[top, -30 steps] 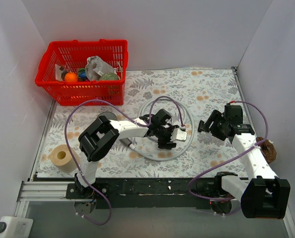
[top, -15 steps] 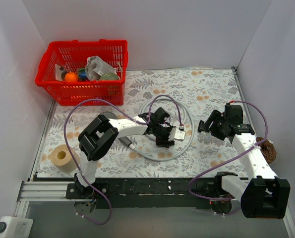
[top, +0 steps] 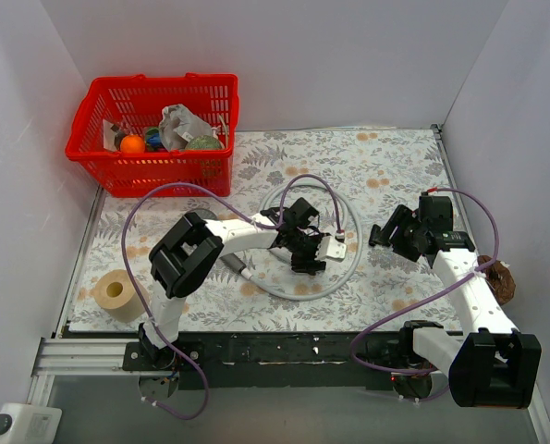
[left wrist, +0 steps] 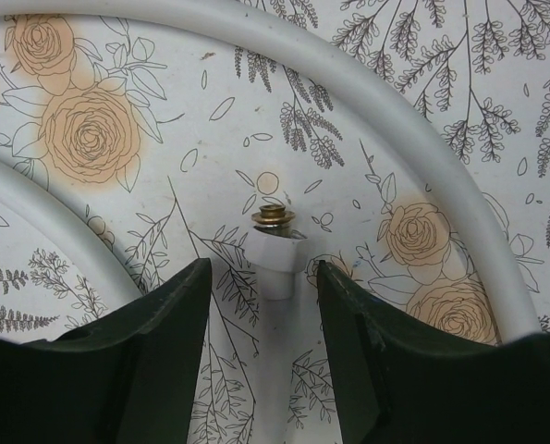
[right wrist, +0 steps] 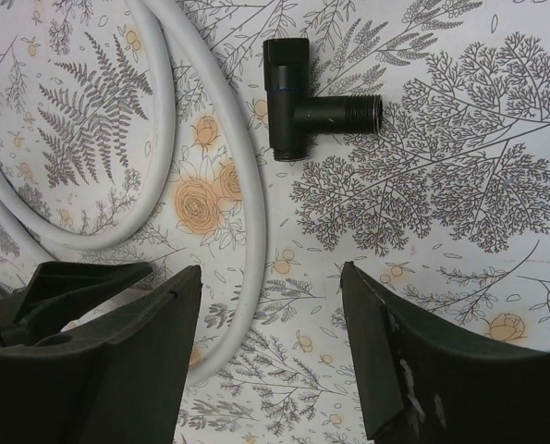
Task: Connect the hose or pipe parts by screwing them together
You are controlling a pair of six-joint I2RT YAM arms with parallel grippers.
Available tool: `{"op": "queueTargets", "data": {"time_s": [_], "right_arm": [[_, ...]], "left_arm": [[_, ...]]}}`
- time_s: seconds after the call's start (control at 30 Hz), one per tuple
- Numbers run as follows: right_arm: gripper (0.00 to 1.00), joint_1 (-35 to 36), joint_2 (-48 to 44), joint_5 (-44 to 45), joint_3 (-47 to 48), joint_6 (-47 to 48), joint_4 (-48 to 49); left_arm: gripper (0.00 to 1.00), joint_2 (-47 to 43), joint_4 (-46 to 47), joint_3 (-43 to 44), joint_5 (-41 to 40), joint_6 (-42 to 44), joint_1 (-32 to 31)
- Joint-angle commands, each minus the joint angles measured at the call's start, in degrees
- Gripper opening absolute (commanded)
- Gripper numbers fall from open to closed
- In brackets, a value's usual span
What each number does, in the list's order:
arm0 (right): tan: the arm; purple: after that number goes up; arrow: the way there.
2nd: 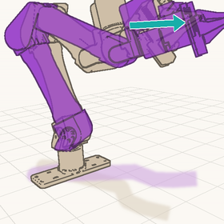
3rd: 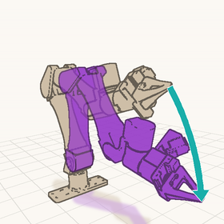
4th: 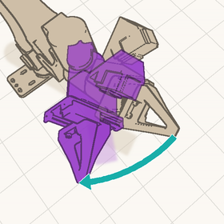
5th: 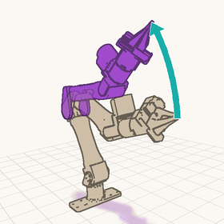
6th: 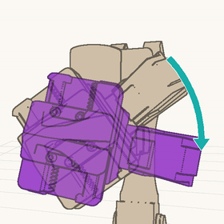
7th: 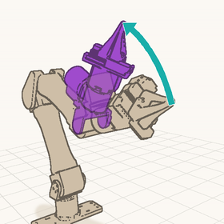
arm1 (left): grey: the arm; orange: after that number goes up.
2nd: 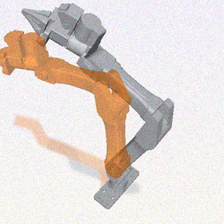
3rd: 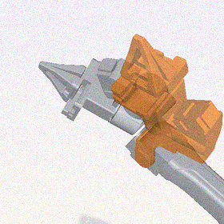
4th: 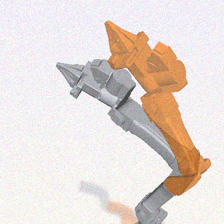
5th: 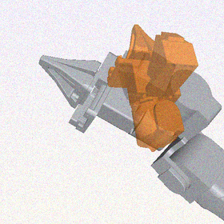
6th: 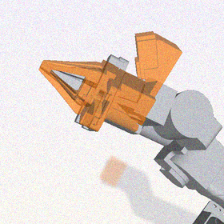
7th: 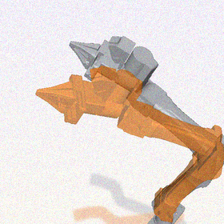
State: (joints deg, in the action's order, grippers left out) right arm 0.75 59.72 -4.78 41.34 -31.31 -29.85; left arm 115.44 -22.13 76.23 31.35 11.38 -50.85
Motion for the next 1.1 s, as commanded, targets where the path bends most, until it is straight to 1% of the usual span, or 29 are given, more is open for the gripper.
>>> {"op": "queueTargets", "data": {"time_s": [0.0,0.13,0.17,0.43,0.53,0.57,0.63,0.67,0.7,0.73,0.77,0.8,0.83,0.9,1.03,1.07], "right_arm": [[0.69,-0.2,0.0,-1.0,-0.1,0.3,1.5],[0.68,-0.1,0.0,-1.2,-0.2,0.3,1.6],[0.68,-1.7,0.0,-1.4,-0.4,0.4,1.8],[0.66,-1.8,-0.2,-1.6,-0.6,0.4,1.8],[0.66,-1.9,-0.2,-1.6,-0.7,0.5,1.8],[0.66,-1.9,-0.2,-1.6,-0.8,0.5,1.8],[0.66,-2.0,-0.1,-1.4,-0.9,0.5,1.8],[0.67,-2.0,0.0,-1.2,-1.0,0.4,1.8],[0.68,-2.1,0.1,-0.9,-1.0,0.3,1.8],[0.69,-2.1,0.2,-0.6,-0.9,0.2,1.6],[0.71,-2.2,0.7,-0.3,-0.7,-0.1,1.5],[0.73,-2.2,0.9,0.5,-0.6,-0.4,1.2],[0.75,-2.2,1.2,1.0,-0.5,-0.6,1.3],[0.76,-2.2,2.1,2.0,0.0,-1.2,1.3],[0.75,-2.2,4.3,4.5,0.9,-2.1,1.3],[0.75,-2.2,5.4,4.6,1.2,-2.2,1.7]], "left_arm": [[0.47,3.1,-3.3,-0.4,-4.0,2.4,-0.5],[0.47,3.1,-3.4,-0.4,-4.1,2.8,-0.7],[0.47,3.3,-3.4,-0.3,-4.0,2.8,-0.8],[0.45,4.1,-3.4,0.5,-4.5,2.9,-1.8],[0.40,4.0,-3.3,0.1,-4.6,2.7,-1.9],[0.35,3.9,-3.4,0.0,-4.6,2.8,-1.9],[0.28,3.7,-3.4,-0.7,-4.7,2.8,-1.9],[0.24,3.6,-3.3,-0.9,-4.7,2.9,-1.9],[0.14,3.6,-3.3,-1.0,-4.7,2.9,-1.9],[0.08,3.6,-3.3,-0.9,-5.0,2.4,-1.9],[0.03,3.7,-3.1,-0.7,-5.0,2.2,-1.9],[0.00,3.7,-3.0,-0.6,-4.9,1.9,-1.9],[0.00,3.6,-3.0,-0.5,-4.8,1.4,-1.9],[0.00,3.1,-2.2,-0.4,-4.6,0.7,-1.9],[0.00,0.3,-0.7,0.1,-4.3,-2.1,-1.9],[0.00,-1.5,-0.2,0.3,-3.8,-3.4,-1.9]]}}
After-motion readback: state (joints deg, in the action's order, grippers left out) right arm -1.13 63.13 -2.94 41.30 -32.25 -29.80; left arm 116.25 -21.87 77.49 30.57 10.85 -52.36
